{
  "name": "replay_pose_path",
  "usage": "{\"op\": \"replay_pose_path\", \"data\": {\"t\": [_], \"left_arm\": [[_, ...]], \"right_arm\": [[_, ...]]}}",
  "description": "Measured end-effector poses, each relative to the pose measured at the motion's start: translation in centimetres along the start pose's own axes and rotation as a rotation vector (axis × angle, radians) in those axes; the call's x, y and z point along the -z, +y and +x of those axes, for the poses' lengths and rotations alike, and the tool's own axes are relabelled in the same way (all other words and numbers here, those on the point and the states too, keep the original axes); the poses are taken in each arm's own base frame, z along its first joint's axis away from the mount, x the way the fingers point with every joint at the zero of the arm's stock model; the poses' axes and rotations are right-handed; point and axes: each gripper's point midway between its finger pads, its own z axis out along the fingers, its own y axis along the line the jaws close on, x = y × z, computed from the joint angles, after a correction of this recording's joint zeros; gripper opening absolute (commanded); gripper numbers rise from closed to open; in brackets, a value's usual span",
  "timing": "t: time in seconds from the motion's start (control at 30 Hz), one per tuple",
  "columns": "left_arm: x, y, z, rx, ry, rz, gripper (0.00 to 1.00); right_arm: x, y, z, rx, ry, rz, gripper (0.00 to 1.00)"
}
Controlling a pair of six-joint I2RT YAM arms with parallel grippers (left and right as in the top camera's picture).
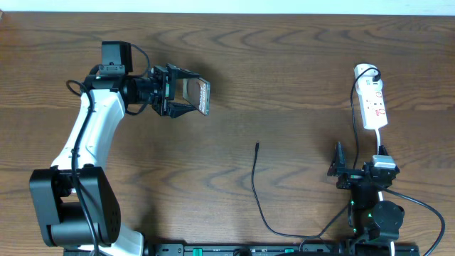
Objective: Plug charger to phone and switch on socket
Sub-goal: 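Lift the phone box with the left gripper and tilt it upright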
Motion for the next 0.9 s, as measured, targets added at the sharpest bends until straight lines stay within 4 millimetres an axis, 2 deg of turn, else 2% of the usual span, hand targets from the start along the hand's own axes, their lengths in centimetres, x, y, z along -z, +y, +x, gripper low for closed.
{"op": "replay_pose_path", "data": {"t": [0.3, 0.9], "left_arm": [[0.1, -0.4, 1.2, 0.157, 0.073, 0.016, 0.07], [0.1, -0.5, 1.7, 0.188, 0.100, 0.020, 0.07]], "right_arm": [[0.0, 0.0, 0.0, 0.000, 0.000, 0.000, 0.99], [0.0, 0.0, 0.0, 0.000, 0.000, 0.000, 0.99]]}}
